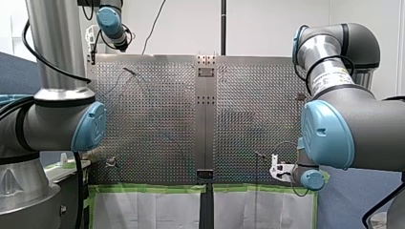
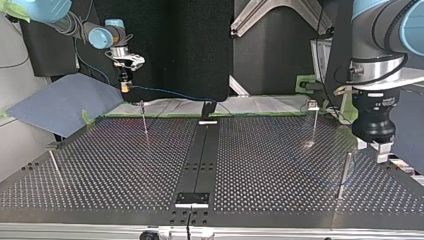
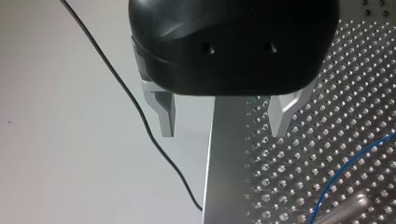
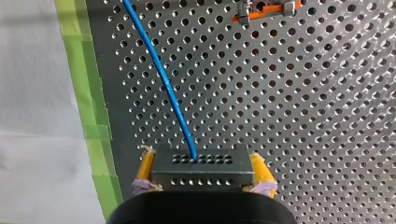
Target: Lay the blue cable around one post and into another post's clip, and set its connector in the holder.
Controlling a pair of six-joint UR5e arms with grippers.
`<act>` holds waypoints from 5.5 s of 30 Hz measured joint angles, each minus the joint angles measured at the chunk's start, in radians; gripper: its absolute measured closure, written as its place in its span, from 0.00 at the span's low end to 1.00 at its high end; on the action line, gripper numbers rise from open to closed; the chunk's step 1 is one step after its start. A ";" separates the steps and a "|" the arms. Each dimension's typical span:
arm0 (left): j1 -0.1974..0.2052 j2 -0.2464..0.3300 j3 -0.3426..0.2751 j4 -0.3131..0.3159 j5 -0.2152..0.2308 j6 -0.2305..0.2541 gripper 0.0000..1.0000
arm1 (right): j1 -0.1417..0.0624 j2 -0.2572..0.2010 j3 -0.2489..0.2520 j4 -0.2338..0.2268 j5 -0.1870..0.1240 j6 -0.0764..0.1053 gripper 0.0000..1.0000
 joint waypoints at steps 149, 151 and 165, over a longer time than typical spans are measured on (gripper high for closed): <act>-0.343 -0.246 -0.231 -0.181 -0.078 -0.114 0.01 | 0.019 -0.002 0.000 0.035 0.013 -0.023 1.00; -0.363 -0.266 -0.250 -0.161 -0.058 -0.134 0.01 | 0.019 -0.002 0.000 0.035 0.013 -0.023 1.00; -0.487 -0.389 -0.269 -0.037 -0.010 -0.147 0.01 | 0.024 -0.002 0.001 0.043 0.014 -0.023 1.00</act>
